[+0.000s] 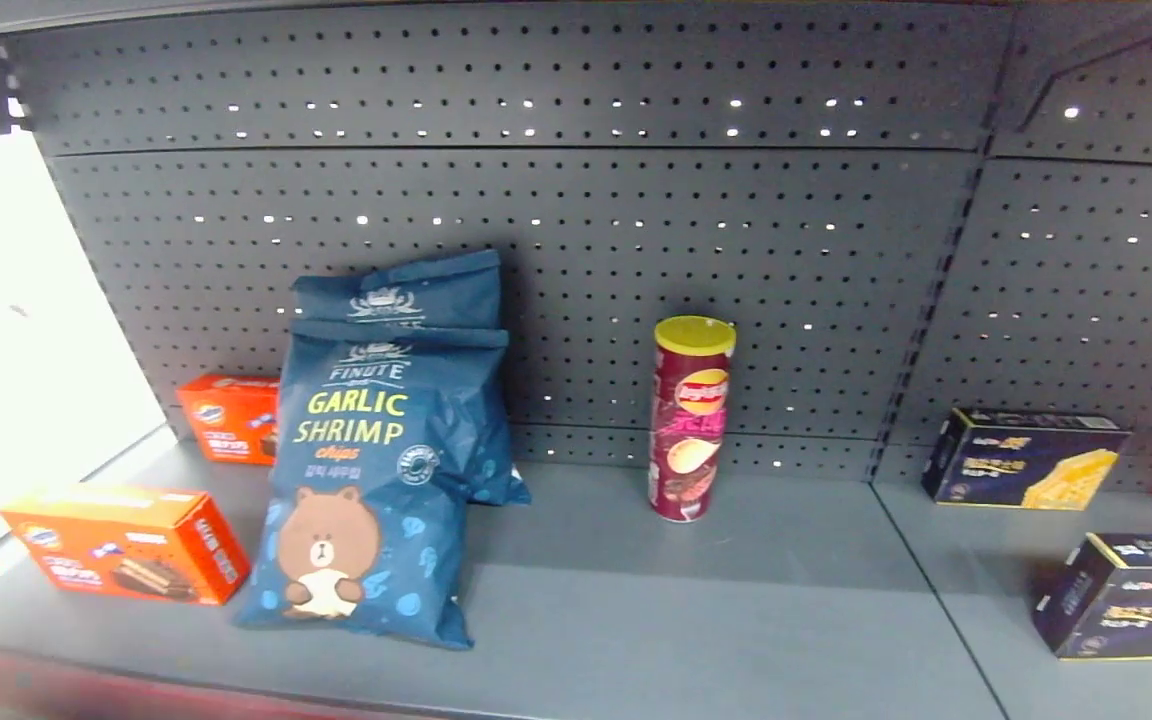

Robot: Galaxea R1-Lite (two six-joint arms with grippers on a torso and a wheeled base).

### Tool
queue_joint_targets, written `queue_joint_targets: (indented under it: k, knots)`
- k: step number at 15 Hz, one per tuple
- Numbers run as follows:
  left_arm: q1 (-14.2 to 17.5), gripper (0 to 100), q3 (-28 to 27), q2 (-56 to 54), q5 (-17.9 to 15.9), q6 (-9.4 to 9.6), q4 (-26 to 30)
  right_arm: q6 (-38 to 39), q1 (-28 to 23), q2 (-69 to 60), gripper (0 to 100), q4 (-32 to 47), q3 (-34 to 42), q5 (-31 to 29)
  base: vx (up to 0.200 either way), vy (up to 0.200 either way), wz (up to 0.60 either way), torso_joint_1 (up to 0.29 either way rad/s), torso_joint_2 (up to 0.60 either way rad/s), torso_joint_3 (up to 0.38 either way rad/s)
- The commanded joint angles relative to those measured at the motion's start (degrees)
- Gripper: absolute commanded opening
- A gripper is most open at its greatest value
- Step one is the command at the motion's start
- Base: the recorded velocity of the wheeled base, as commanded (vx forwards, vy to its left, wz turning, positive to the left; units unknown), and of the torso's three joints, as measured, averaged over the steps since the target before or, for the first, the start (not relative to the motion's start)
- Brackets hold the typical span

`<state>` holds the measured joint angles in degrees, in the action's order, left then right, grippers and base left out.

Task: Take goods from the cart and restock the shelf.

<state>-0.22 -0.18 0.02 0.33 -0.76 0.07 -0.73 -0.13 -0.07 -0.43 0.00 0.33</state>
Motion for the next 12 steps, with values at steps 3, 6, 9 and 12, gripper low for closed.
queue_joint_targets:
  k: [3,6,9,12]
  knots:
    - [0.0,100,0.0,0.0,0.0,-0.04,-0.1,0.0,0.0,0.1,100,0.0,0.0,0.0,0.0,0.0,0.6,-0.001,0.0,0.006]
    - [0.0,100,-0.1,0.0,0.0,-0.04,-0.1,0.0,0.0,0.1,100,0.0,0.0,0.0,0.0,0.0,0.6,0.001,0.0,0.002]
    - [0.0,100,0.0,0.0,0.0,-0.04,-0.1,0.0,0.0,0.1,100,0.0,0.0,0.0,0.0,0.0,0.6,0.002,0.0,0.002]
    - [0.0,100,0.0,0.0,0.0,-0.04,-0.1,0.0,0.0,0.1,100,0.0,0.0,0.0,0.0,0.0,0.6,0.002,0.0,0.001]
